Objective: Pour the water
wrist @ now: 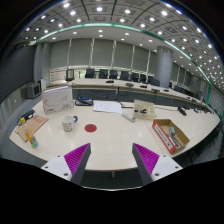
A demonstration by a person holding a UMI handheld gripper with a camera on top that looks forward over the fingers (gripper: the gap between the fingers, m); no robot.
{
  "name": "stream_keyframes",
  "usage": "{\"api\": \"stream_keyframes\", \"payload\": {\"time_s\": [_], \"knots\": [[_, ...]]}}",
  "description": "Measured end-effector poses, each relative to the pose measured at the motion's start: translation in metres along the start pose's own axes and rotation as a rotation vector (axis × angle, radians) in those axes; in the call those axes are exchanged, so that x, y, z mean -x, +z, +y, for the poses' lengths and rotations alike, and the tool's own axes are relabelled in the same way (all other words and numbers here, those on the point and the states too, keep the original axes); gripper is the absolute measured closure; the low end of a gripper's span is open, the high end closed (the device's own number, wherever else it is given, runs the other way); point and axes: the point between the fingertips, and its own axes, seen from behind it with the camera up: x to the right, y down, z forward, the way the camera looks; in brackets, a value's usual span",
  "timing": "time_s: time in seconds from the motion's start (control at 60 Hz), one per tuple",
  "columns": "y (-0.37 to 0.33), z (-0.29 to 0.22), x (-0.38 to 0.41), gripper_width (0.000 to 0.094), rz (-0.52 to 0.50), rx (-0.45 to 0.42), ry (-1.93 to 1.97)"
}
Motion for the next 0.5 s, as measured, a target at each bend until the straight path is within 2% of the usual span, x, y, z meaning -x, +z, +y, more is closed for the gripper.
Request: {"api": "stream_keyframes", "payload": {"time_s": [0.233,0.5], "knots": [[0.012,0.015,0.057,0.0078,-0.06,0.026,-0.006],[0.022,0.049,0.216,0.0076,-0.217,0.049,-0.039]]}}
